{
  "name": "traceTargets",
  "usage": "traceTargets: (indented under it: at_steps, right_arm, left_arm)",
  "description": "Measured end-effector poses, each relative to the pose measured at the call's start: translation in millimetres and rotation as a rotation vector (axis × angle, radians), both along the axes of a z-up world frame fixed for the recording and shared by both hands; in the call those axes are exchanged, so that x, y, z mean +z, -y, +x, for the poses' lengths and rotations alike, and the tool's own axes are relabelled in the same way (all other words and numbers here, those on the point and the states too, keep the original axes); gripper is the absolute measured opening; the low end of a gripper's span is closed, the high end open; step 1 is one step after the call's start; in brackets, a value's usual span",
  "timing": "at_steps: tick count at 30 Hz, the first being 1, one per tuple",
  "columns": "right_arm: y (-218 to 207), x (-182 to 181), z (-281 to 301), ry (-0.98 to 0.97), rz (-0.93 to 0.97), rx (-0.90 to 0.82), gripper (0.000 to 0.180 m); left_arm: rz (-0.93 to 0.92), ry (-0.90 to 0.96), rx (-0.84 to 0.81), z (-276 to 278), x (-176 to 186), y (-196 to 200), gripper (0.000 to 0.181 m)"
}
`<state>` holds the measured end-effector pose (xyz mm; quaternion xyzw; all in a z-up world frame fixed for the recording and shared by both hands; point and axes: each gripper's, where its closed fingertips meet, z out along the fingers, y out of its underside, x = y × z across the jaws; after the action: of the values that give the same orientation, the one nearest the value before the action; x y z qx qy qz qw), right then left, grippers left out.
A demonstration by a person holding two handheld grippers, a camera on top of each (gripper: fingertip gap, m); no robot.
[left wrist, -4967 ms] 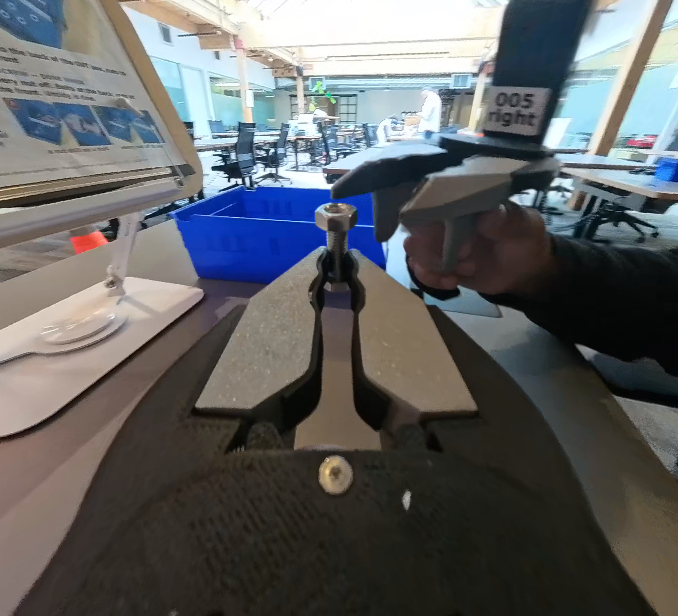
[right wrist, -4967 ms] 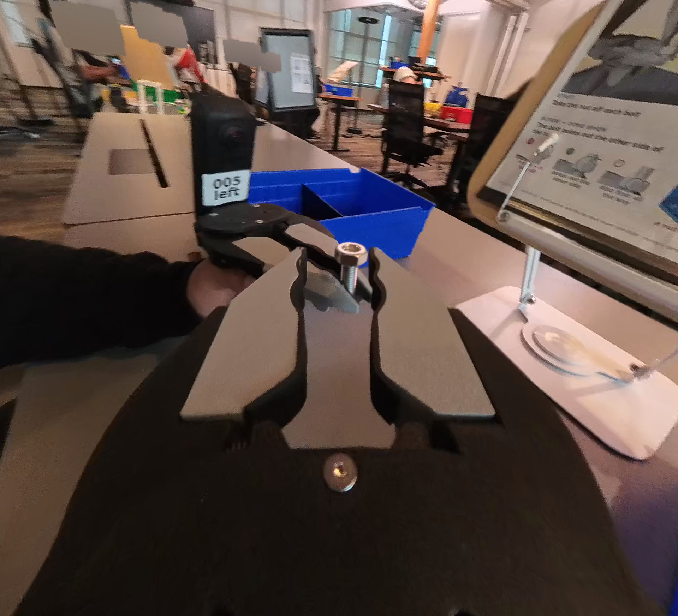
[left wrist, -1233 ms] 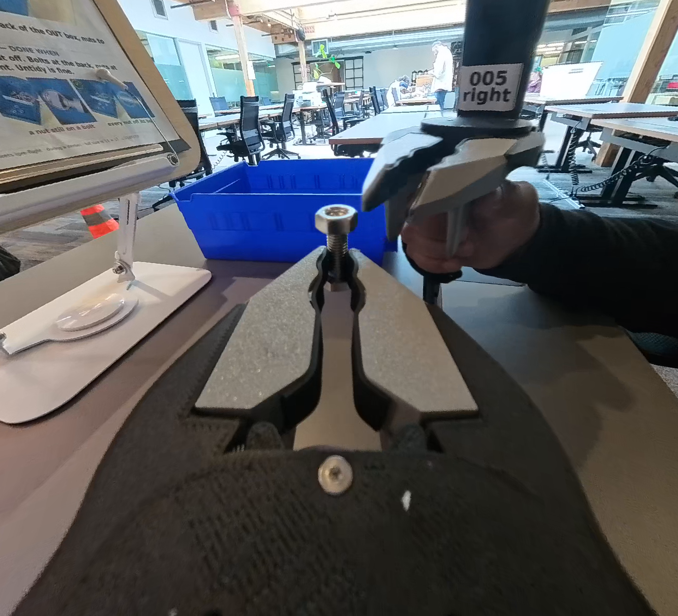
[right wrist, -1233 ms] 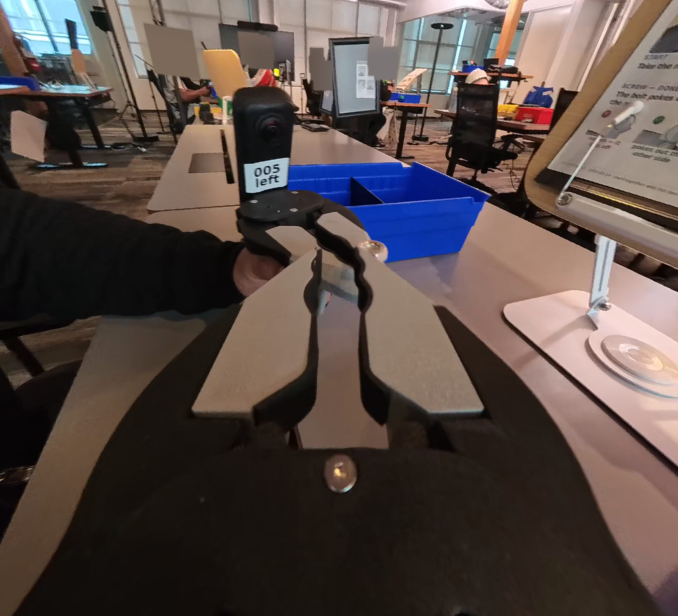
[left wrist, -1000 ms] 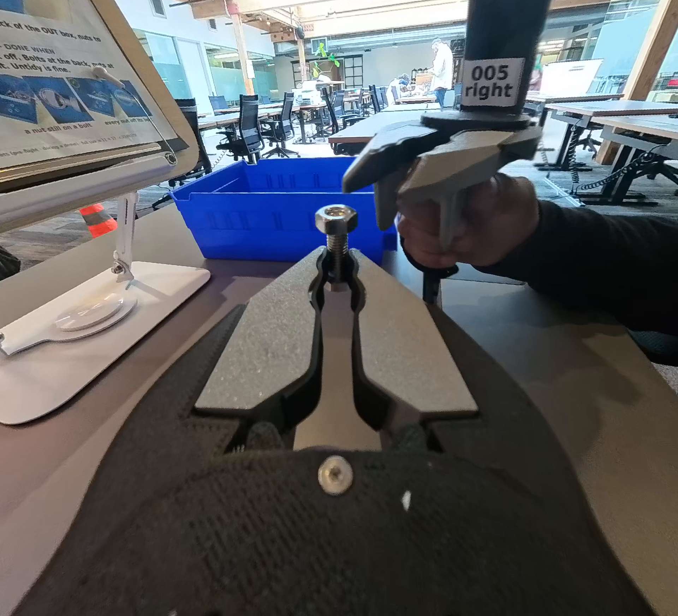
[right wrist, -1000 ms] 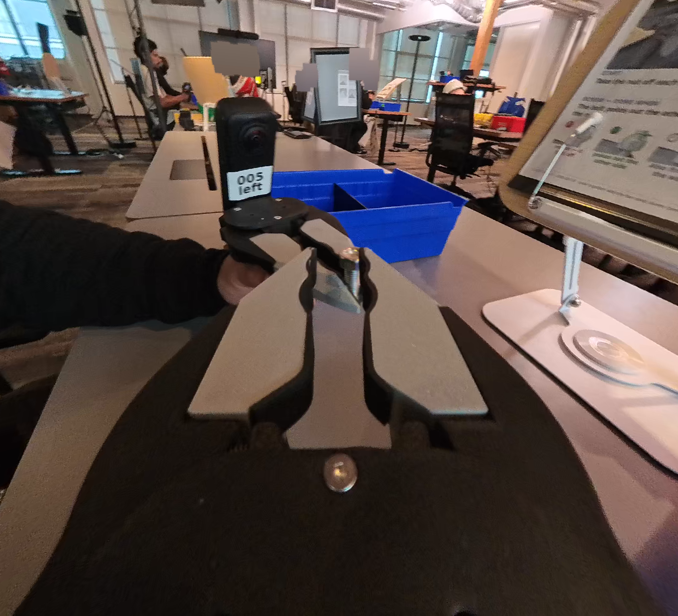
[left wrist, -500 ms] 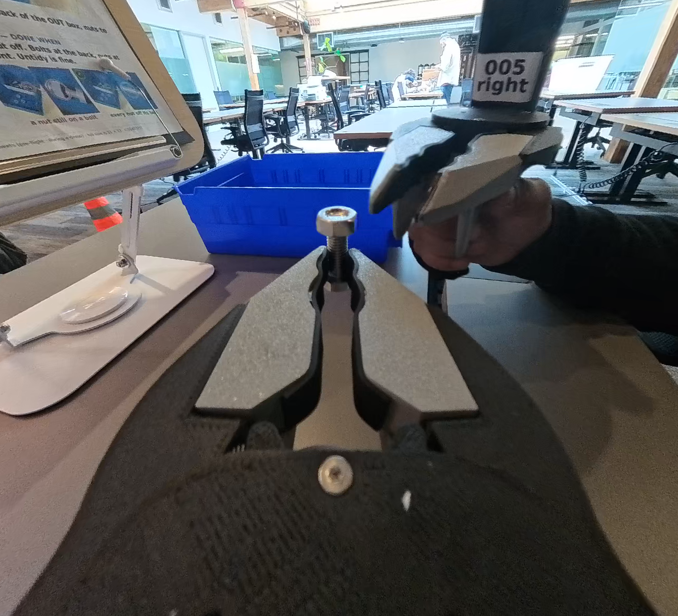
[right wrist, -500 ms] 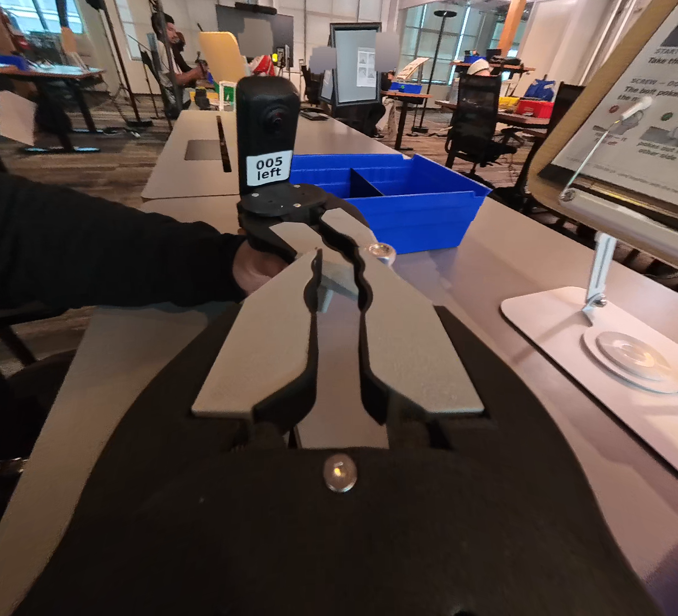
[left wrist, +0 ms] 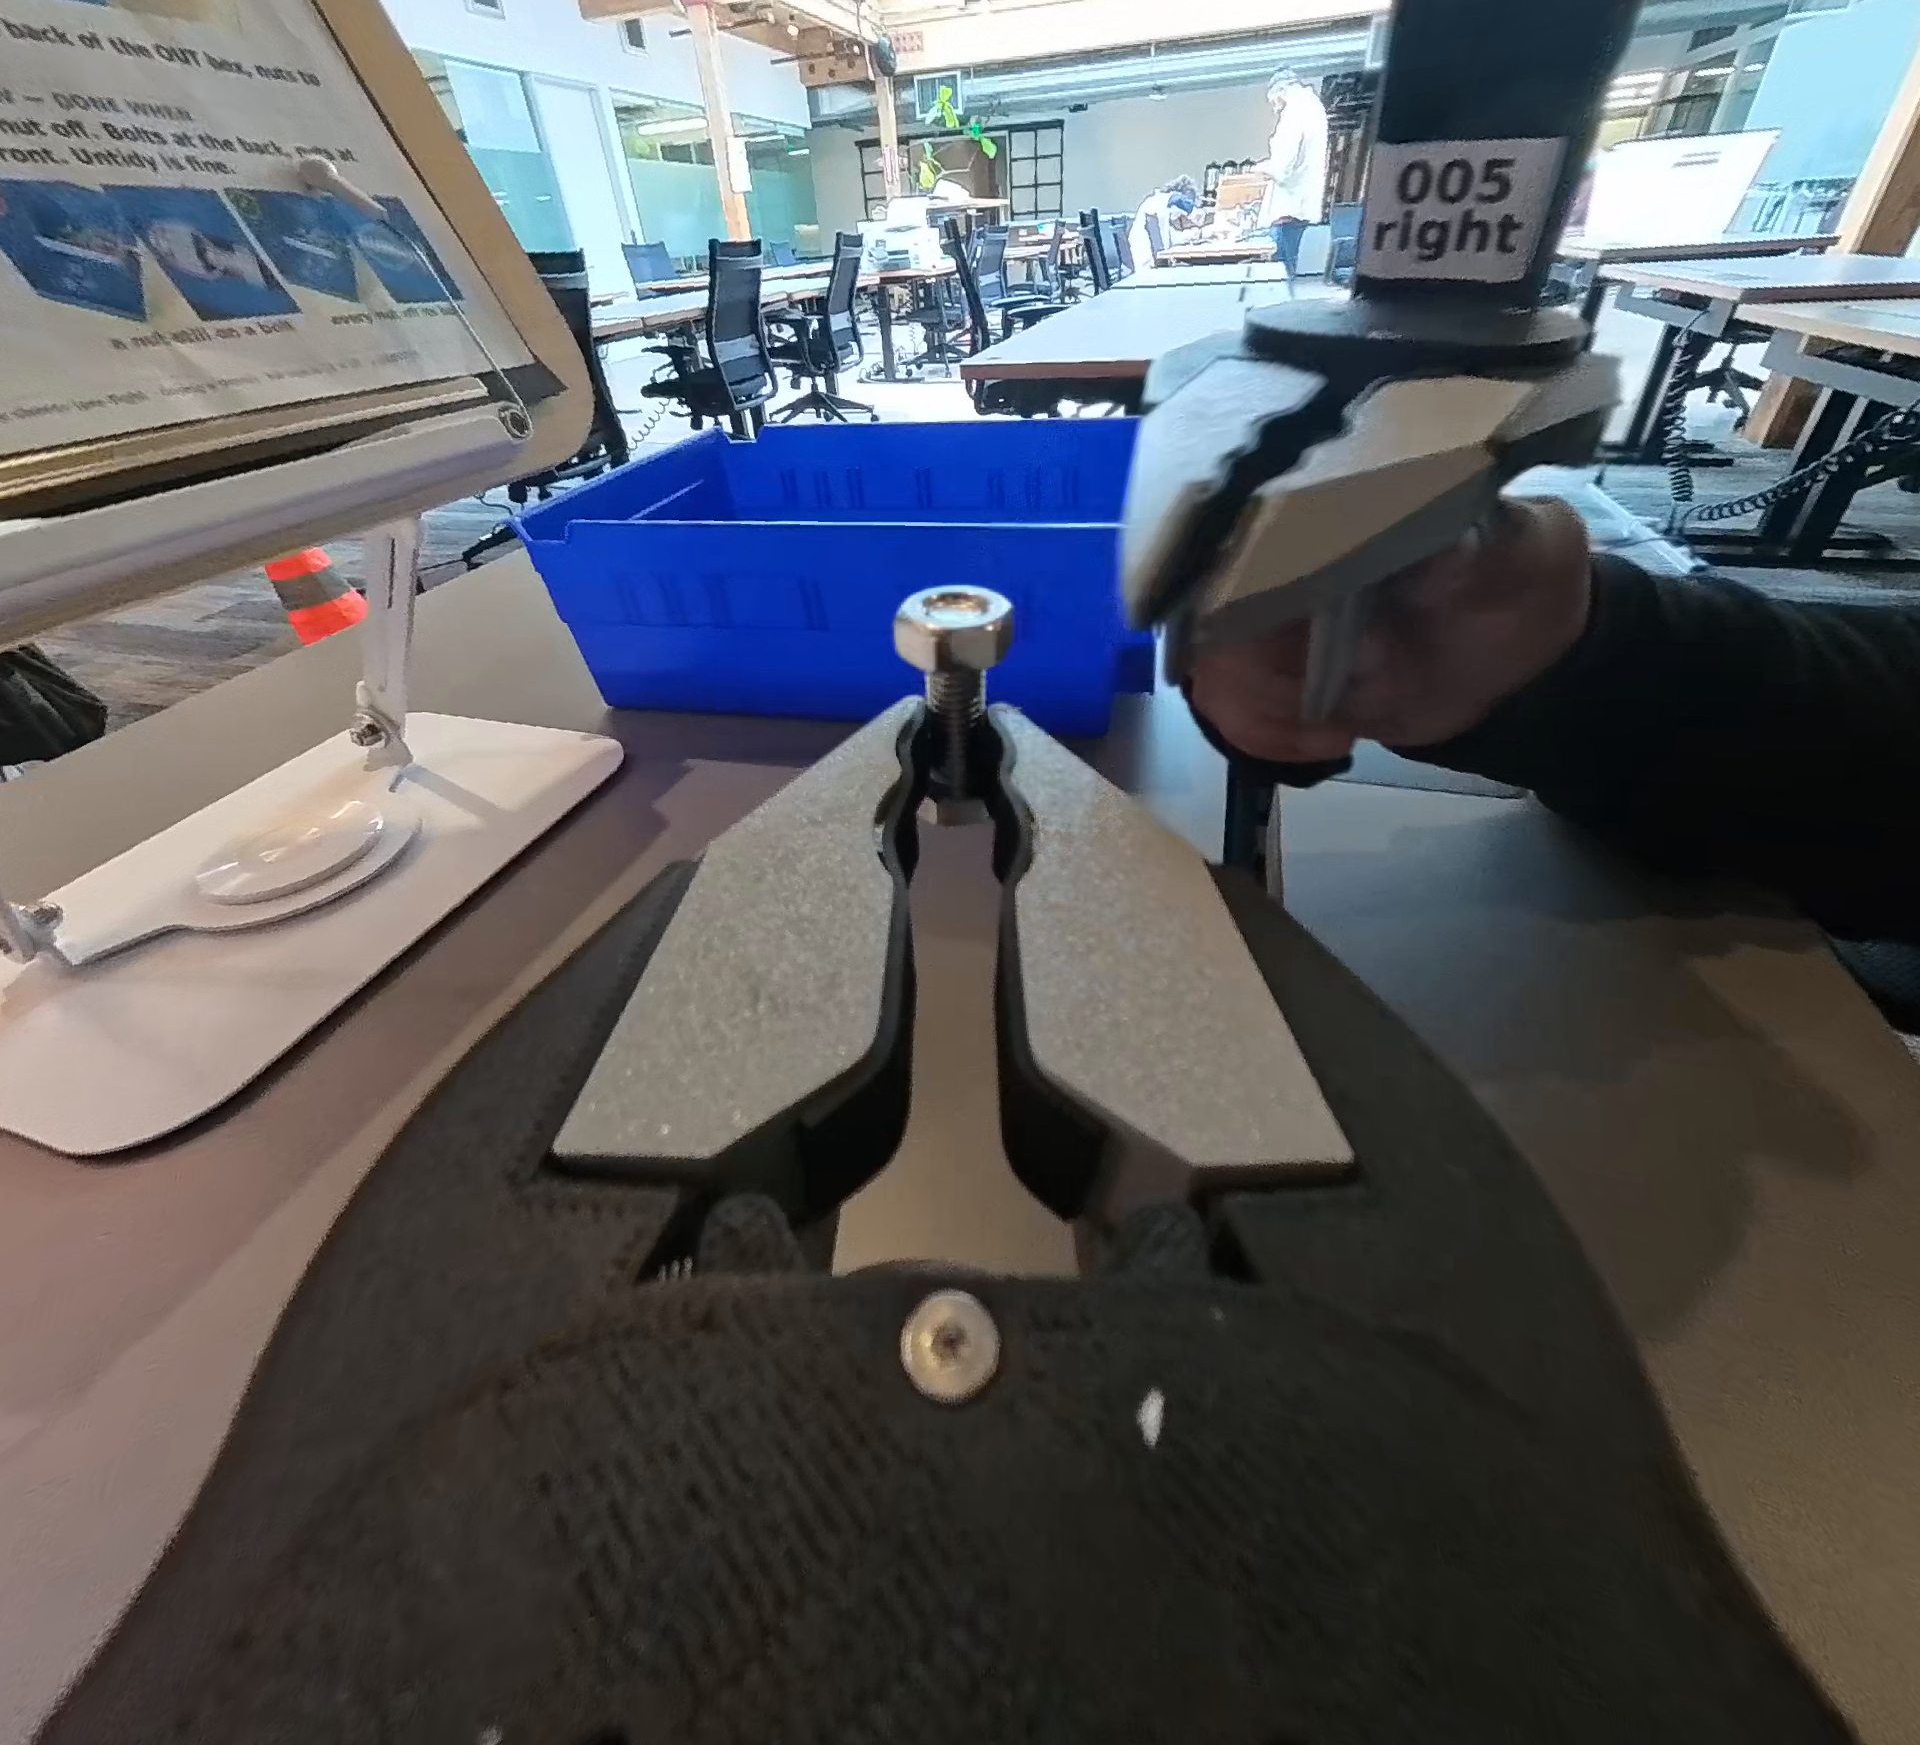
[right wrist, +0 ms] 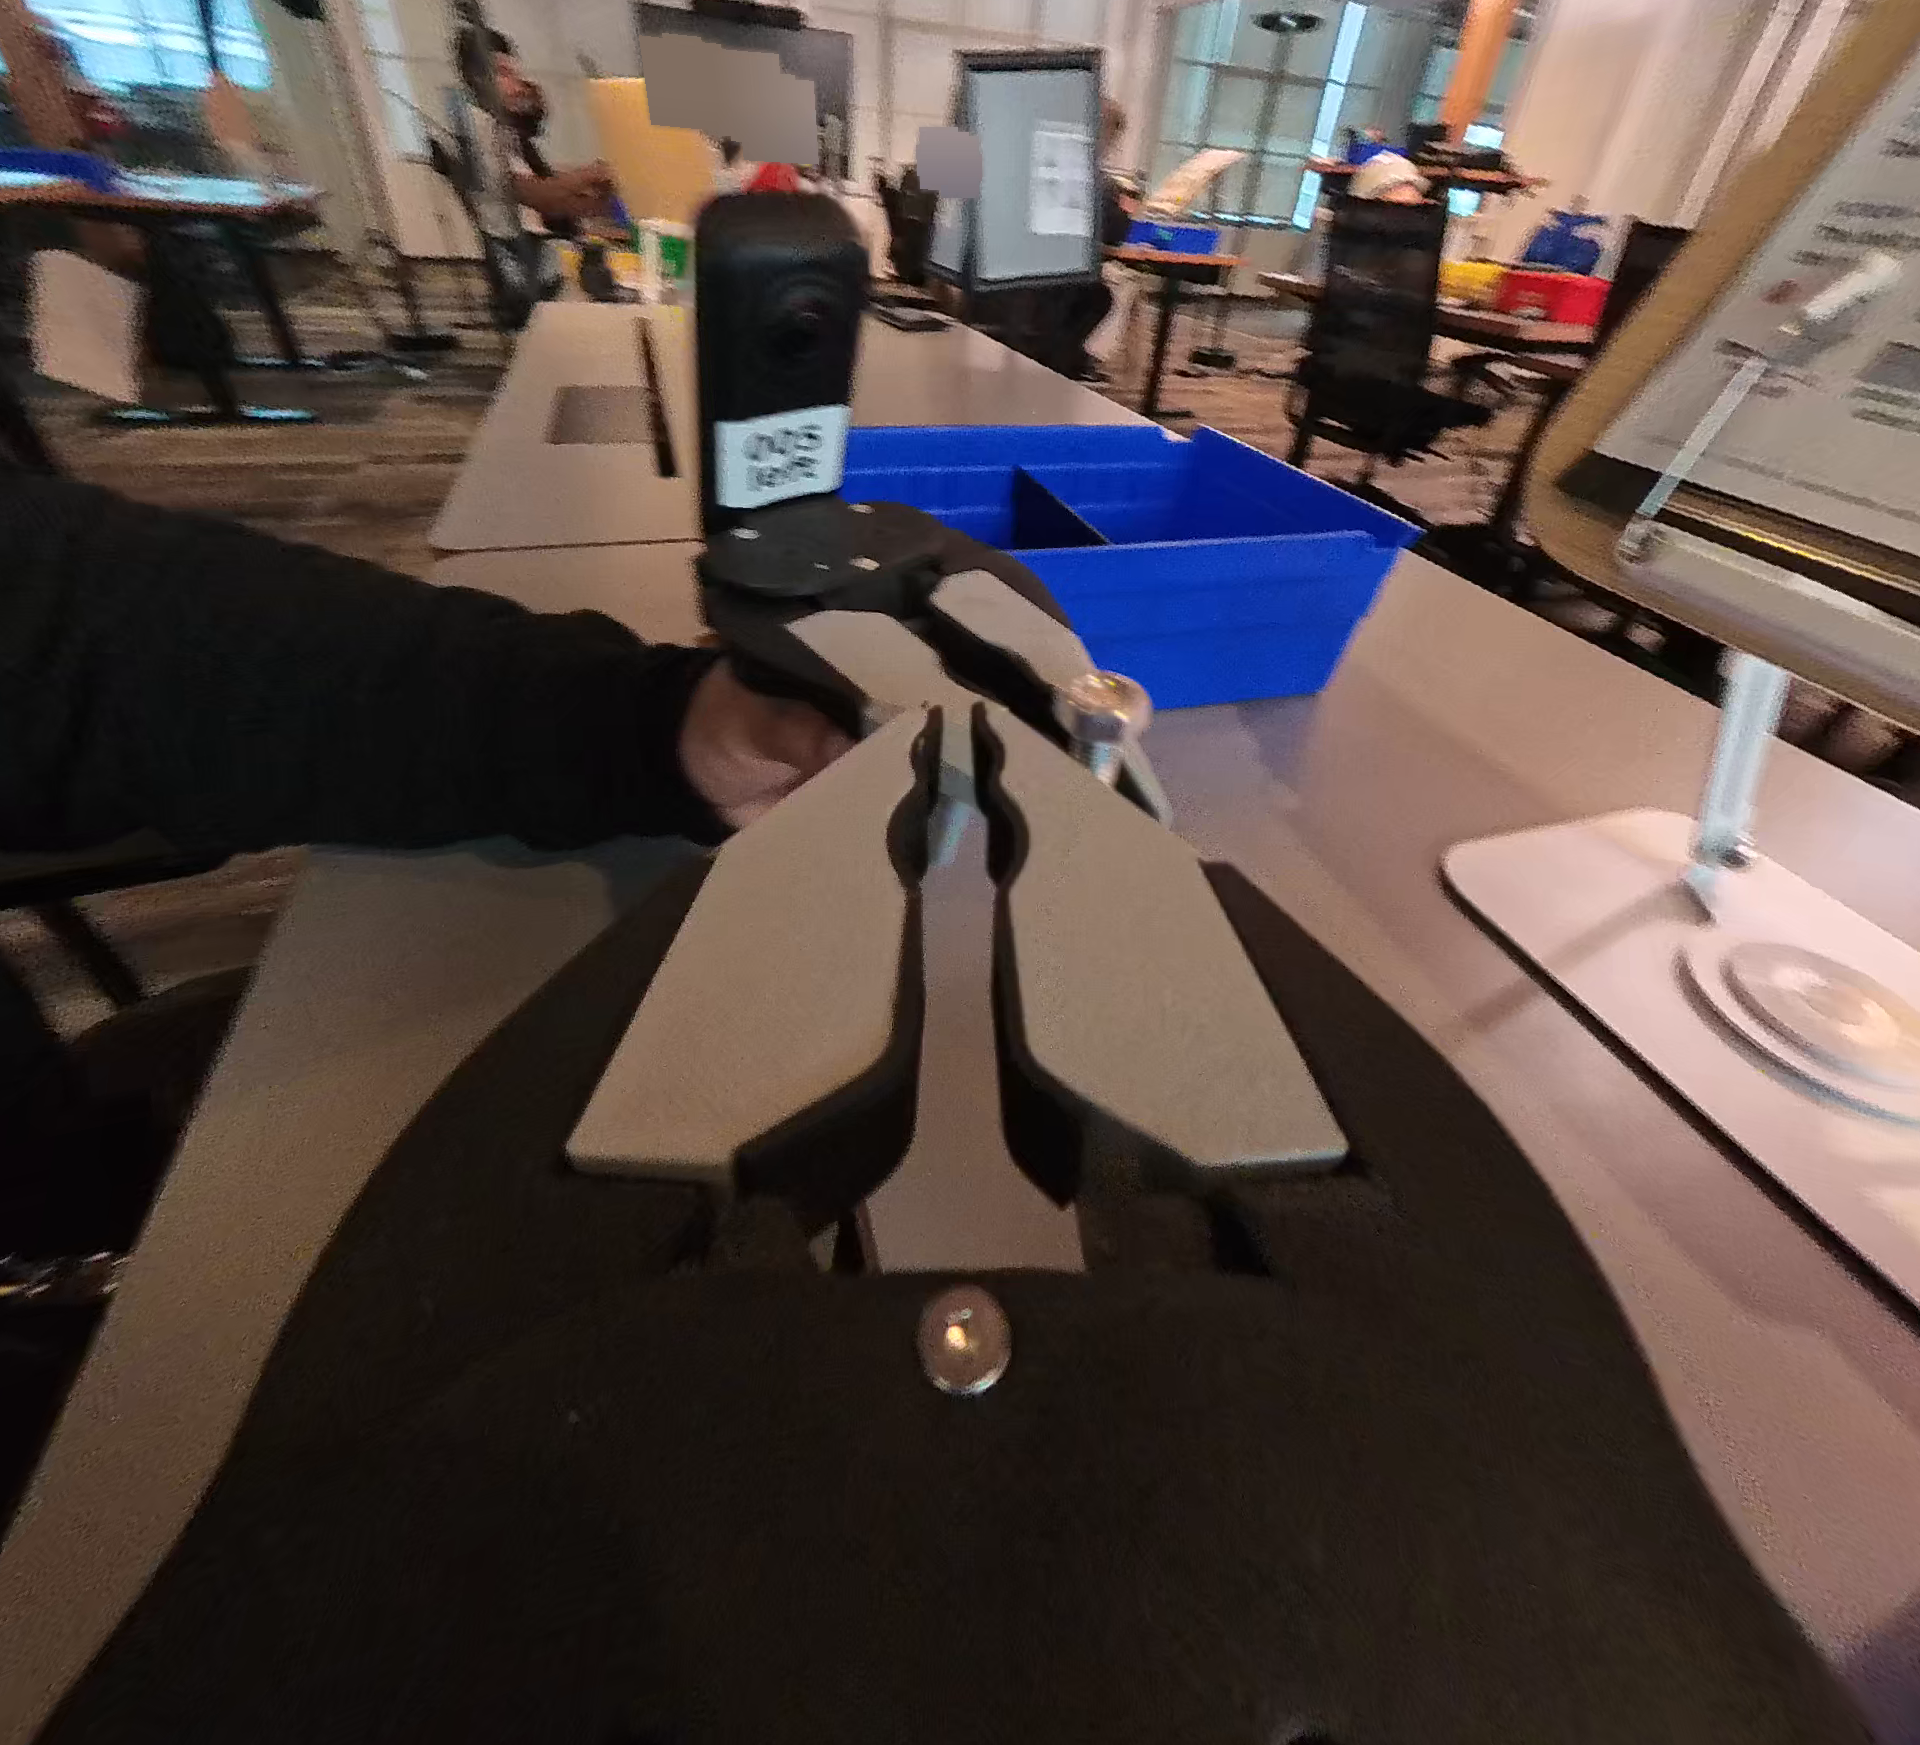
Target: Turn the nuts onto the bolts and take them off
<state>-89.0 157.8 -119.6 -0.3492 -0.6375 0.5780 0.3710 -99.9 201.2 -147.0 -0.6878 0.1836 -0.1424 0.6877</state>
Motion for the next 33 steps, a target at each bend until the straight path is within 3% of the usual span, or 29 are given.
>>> traceTargets:
  at_steps: [2, 5, 9, 13, 15, 20, 24, 28, 29, 31, 33]
  right_arm:
    - [-1.2, 2.5, 0.1, -0.010, -0.004, -0.010, 0.004]
    - [-19.3, 3.5, -7.0, -0.007, -0.036, -0.110, 0.026]
    - [-26.8, -3.5, -13.3, 0.040, -0.087, -0.137, 0.037]
    - [-12.6, -3.8, -9.0, 0.033, -0.034, -0.080, 0.026]
    - [-2.6, -1.4, -2.4, 0.019, -0.023, -0.019, 0.003]
    - [-17.0, 2.4, -7.7, 0.015, -0.065, -0.097, 0.033]
    - [-22.1, -2.9, -13.6, 0.034, -0.069, -0.131, 0.044]
    - [-11.1, -6.4, -11.4, 0.055, -0.041, -0.083, 0.041]
    - [-10.0, -4.9, -8.6, 0.047, -0.032, -0.073, 0.036]
    - [-1.8, 1.7, 0.2, 0.021, -0.052, -0.002, 0.009]
    - [-4.8, 3.6, -0.9, 0.019, -0.065, -0.019, 0.016]
  left_arm:
    - [-0.002, 0.007, -0.002, -0.6, -1.2, -0.4, 0.007]
    - [-0.001, 0.003, -0.007, 1.1, -1.1, -0.2, 0.007]
    - [-0.005, 0.000, -0.014, 3.4, -2.0, -0.3, 0.007]
    - [-0.002, 0.001, -0.004, 1.6, -1.6, -0.4, 0.007]
    - [-0.003, 0.007, 0.008, -1.9, -0.9, -0.8, 0.007]
    - [-0.009, 0.004, -0.001, 0.3, -2.5, -1.0, 0.007]
    - [-0.009, 0.000, -0.008, 2.4, -3.0, -0.7, 0.007]
    - [-0.006, -0.004, -0.007, 2.5, -2.6, -0.4, 0.007]
    - [-0.002, 0.001, -0.001, 1.4, -1.4, -0.3, 0.007]
    - [-0.010, 0.006, 0.010, -2.0, -1.9, -1.2, 0.007]
    - [-0.015, 0.013, 0.003, -2.0, -3.5, -1.4, 0.007]
